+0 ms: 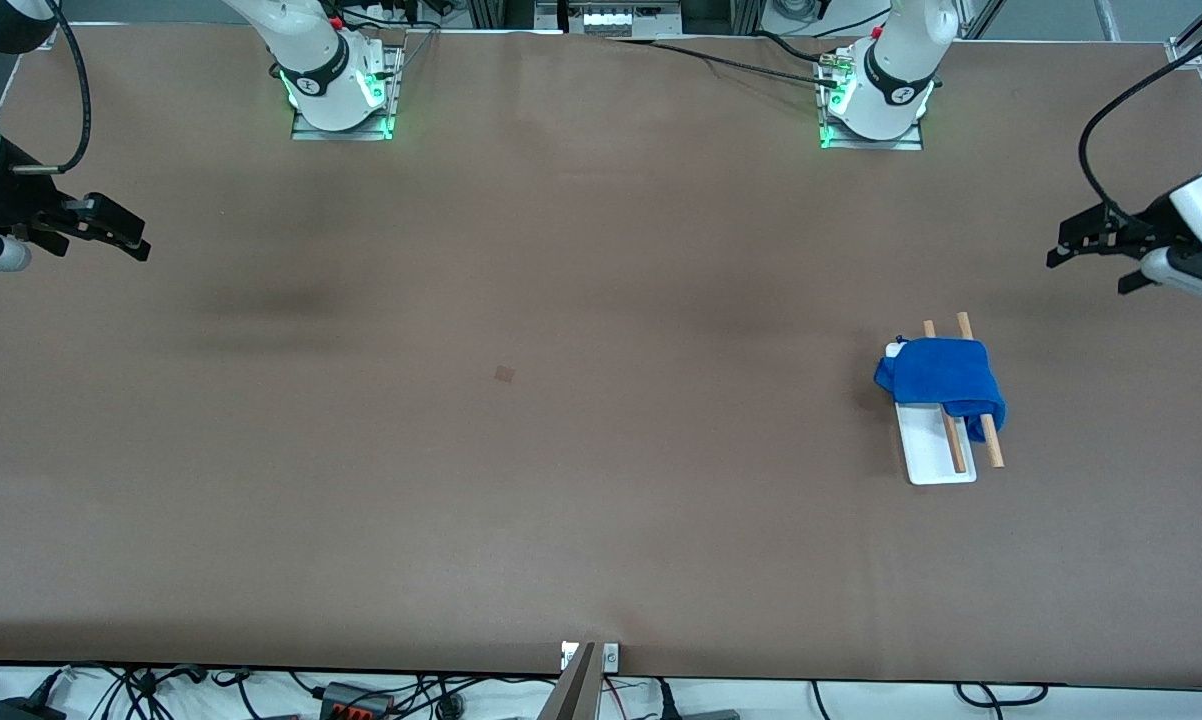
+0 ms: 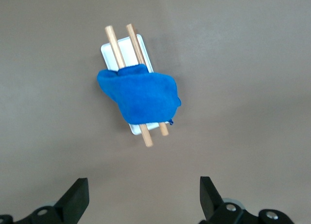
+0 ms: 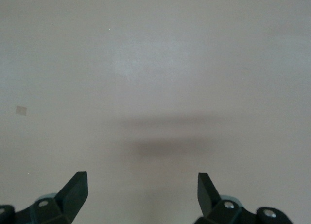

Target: Pass towel and hang on rack

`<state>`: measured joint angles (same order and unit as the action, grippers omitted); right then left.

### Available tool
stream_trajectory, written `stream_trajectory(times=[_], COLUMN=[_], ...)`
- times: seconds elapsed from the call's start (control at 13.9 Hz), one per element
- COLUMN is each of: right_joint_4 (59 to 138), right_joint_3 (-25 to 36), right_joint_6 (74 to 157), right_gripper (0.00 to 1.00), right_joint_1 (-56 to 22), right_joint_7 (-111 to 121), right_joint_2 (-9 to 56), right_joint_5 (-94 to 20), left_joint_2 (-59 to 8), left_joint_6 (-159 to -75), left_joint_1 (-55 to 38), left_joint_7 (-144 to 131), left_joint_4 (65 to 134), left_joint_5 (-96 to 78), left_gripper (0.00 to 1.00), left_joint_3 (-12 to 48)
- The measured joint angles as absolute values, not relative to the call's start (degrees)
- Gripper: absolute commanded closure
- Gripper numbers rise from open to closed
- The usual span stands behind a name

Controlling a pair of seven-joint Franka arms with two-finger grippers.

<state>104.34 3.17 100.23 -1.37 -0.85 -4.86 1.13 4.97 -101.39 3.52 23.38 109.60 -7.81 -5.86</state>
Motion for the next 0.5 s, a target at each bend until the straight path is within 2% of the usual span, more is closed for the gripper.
stream_trajectory(times=[0.36, 0.5], right_joint_4=[104.3, 104.3], right_joint_3=[3.0, 2.4], right_joint_6=[100.2, 100.2], right_gripper=[0.00, 0.00], right_joint_1=[-1.2, -0.4], right_joint_7=[-0.9, -0.9], right_joint_2=[-4.8, -4.8], right_joint_5=[1.1, 1.1], left_joint_2=[9.4, 11.0], left_joint_6=[-100.1, -97.0], left_joint_1=[0.1, -0.9], left_joint_7=[12.7, 11.8], left_joint_4=[109.6, 109.6], left_joint_5=[-2.4, -0.9], left_gripper=[0.00, 0.00], left_joint_3=[-5.8, -5.8])
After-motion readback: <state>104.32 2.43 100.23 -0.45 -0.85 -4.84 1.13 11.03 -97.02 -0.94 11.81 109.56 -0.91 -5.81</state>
